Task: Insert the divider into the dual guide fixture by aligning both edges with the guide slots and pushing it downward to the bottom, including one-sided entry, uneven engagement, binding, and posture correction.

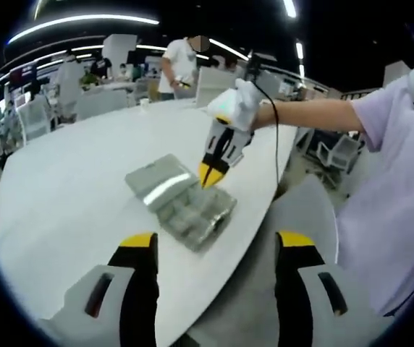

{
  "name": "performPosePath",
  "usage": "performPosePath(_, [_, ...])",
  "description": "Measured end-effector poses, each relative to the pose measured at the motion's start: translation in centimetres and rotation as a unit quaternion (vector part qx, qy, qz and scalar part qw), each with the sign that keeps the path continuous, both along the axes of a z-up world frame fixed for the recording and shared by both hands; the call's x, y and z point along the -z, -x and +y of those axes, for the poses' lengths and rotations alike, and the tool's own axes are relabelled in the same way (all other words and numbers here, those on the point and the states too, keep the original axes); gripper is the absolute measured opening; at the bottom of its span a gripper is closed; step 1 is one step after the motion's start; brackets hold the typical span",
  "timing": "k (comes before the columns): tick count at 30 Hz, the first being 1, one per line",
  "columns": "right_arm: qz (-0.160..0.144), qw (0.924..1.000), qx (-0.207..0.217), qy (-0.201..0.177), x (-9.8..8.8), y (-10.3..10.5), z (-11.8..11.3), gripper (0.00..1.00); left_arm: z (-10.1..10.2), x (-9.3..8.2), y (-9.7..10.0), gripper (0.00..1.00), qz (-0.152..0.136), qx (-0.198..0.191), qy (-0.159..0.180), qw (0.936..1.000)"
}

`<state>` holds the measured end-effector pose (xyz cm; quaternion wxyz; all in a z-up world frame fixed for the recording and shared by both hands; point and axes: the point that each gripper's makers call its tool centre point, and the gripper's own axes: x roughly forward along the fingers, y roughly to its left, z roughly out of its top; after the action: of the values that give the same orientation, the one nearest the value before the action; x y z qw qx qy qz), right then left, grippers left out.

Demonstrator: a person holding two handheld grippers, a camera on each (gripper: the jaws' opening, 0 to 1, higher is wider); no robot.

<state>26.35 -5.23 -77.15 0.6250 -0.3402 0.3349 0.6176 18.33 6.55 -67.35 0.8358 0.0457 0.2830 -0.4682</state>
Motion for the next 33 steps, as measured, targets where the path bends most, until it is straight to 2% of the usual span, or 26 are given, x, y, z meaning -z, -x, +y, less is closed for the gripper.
performPosePath(6, [0.01, 0.9999, 0.006, 0.001, 0.53, 0.01, 0.07, 0.0, 0.37, 0.15, 0.03, 0.63, 0.003, -0.005, -0.001, 1.0])
performPosePath(11, [0.004, 1.0, 0.007, 0.005, 1.02, -0.2, -0.02, 0.0, 0.47, 0.2, 0.02, 0.63, 0.004, -0.008, 0.001, 1.0])
performPosePath(33, [0.008, 0.9999, 0.003, 0.008, 0.78, -0.15, -0.23, 0.0, 0.61, 0.47, -0.05, 0.62, 0.012, -0.014, 0.005, 0.9998])
